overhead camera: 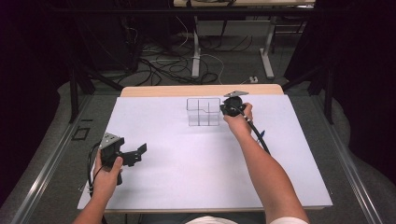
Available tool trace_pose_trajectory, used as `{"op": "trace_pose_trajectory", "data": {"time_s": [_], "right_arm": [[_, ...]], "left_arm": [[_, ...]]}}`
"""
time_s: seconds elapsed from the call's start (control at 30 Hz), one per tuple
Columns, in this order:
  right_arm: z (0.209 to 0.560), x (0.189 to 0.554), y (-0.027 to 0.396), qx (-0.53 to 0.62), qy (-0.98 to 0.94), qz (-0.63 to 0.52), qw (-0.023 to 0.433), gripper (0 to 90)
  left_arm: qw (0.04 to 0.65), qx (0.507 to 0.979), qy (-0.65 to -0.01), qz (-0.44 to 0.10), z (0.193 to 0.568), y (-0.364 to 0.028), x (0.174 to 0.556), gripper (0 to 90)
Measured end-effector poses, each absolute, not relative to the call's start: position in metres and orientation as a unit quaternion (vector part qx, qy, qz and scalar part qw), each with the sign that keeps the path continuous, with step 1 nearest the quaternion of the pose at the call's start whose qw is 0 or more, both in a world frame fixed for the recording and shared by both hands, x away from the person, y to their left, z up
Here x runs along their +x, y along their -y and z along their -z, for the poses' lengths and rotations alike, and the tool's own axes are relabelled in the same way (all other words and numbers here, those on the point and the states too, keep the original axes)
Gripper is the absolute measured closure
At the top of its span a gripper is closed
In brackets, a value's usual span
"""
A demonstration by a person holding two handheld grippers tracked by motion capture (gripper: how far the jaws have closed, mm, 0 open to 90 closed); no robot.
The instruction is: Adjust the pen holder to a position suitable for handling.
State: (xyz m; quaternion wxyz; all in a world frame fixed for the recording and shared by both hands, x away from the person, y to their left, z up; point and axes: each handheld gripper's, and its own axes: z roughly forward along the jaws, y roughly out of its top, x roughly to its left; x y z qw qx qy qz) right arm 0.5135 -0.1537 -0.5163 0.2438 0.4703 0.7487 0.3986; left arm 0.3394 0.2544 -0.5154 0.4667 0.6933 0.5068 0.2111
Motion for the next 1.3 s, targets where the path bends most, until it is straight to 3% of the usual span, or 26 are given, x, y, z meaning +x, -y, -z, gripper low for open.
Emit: {"op": "trace_pose_trajectory", "data": {"time_s": [0.33, 0.63, 0.93, 1.13, 1.17, 1.23, 1.3], "right_arm": [[0.503, 0.507, 0.159, 0.462, -0.745, -0.41, 0.253, 81.9], [0.484, 0.494, 0.16, 0.432, -0.747, -0.426, 0.273, 66.9], [0.464, 0.472, 0.159, 0.419, -0.753, -0.447, 0.24, 54.4], [0.455, 0.454, 0.161, 0.419, -0.756, -0.445, 0.234, 39.1], [0.453, 0.449, 0.164, 0.421, -0.76, -0.437, 0.233, 32.8], [0.452, 0.446, 0.166, 0.421, -0.757, -0.441, 0.235, 30.2], [0.45, 0.439, 0.174, 0.434, -0.743, -0.447, 0.245, 20.2]], "left_arm": [[0.468, 0.691, -0.51, -0.207, 0.515, -0.255, 0.341, 0.4], [0.469, 0.688, -0.514, -0.204, 0.515, -0.255, 0.341, 0.4], [0.47, 0.692, -0.509, -0.204, 0.514, -0.253, 0.34, 0.4], [0.469, 0.694, -0.509, -0.2, 0.515, -0.252, 0.34, 0.3], [0.47, 0.692, -0.51, -0.198, 0.515, -0.252, 0.34, 0.3], [0.471, 0.691, -0.511, -0.197, 0.515, -0.252, 0.34, 0.4], [0.471, 0.693, -0.51, -0.196, 0.515, -0.253, 0.341, 0.3]]}}
